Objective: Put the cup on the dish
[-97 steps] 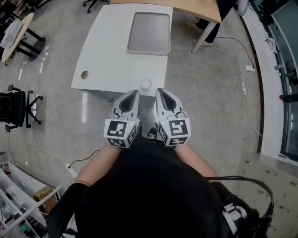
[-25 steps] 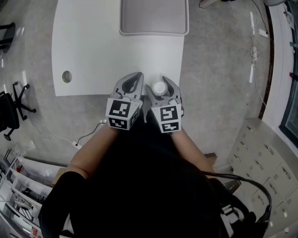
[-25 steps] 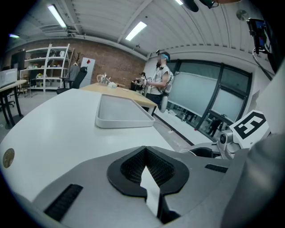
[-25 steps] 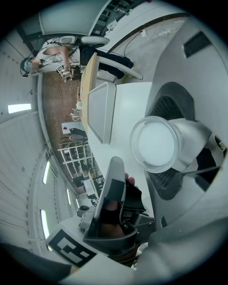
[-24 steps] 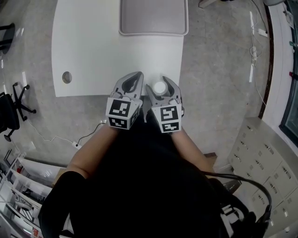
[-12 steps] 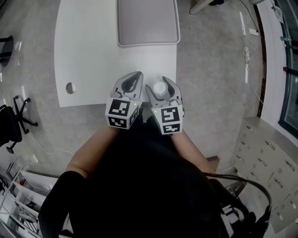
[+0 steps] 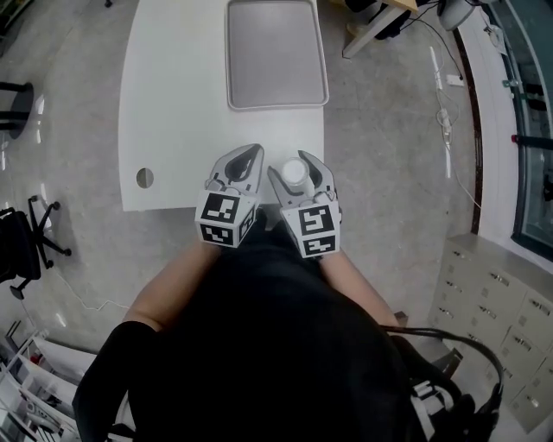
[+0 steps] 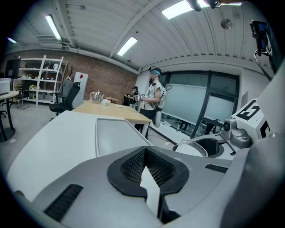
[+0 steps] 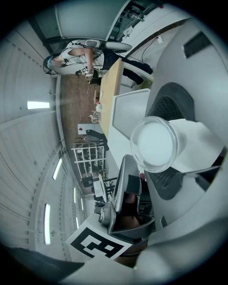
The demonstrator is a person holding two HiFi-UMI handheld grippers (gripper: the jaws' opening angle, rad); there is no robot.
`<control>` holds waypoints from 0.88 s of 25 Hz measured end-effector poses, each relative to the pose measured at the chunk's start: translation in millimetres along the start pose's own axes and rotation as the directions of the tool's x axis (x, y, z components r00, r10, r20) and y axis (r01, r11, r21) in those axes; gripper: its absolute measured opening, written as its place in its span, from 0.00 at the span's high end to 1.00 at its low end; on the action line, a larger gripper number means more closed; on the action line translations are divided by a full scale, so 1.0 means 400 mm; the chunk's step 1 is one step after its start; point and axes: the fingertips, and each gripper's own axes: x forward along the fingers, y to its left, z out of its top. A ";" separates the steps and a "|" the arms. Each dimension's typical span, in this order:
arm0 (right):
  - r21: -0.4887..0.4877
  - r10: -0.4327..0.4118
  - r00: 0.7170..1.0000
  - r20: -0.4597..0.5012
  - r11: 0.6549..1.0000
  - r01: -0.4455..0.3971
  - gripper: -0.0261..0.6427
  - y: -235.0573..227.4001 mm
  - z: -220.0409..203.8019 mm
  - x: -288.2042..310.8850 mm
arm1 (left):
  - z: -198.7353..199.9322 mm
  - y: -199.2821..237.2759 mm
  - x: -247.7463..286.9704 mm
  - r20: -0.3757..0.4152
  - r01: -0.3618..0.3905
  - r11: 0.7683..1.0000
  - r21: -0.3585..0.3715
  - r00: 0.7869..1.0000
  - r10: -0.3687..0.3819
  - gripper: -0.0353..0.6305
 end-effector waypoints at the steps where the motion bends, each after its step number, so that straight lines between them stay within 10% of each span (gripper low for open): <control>1: -0.008 0.001 1.000 0.005 1.000 -0.001 0.58 0.004 0.013 -0.008 | 0.010 -0.002 -0.006 0.010 0.002 1.000 0.003 1.000 -0.002 0.94; 22: -0.153 0.142 0.988 0.060 0.980 -0.131 0.58 -0.074 0.235 -0.162 | 0.311 -0.119 -0.016 0.178 0.009 1.000 0.023 0.984 -0.013 0.94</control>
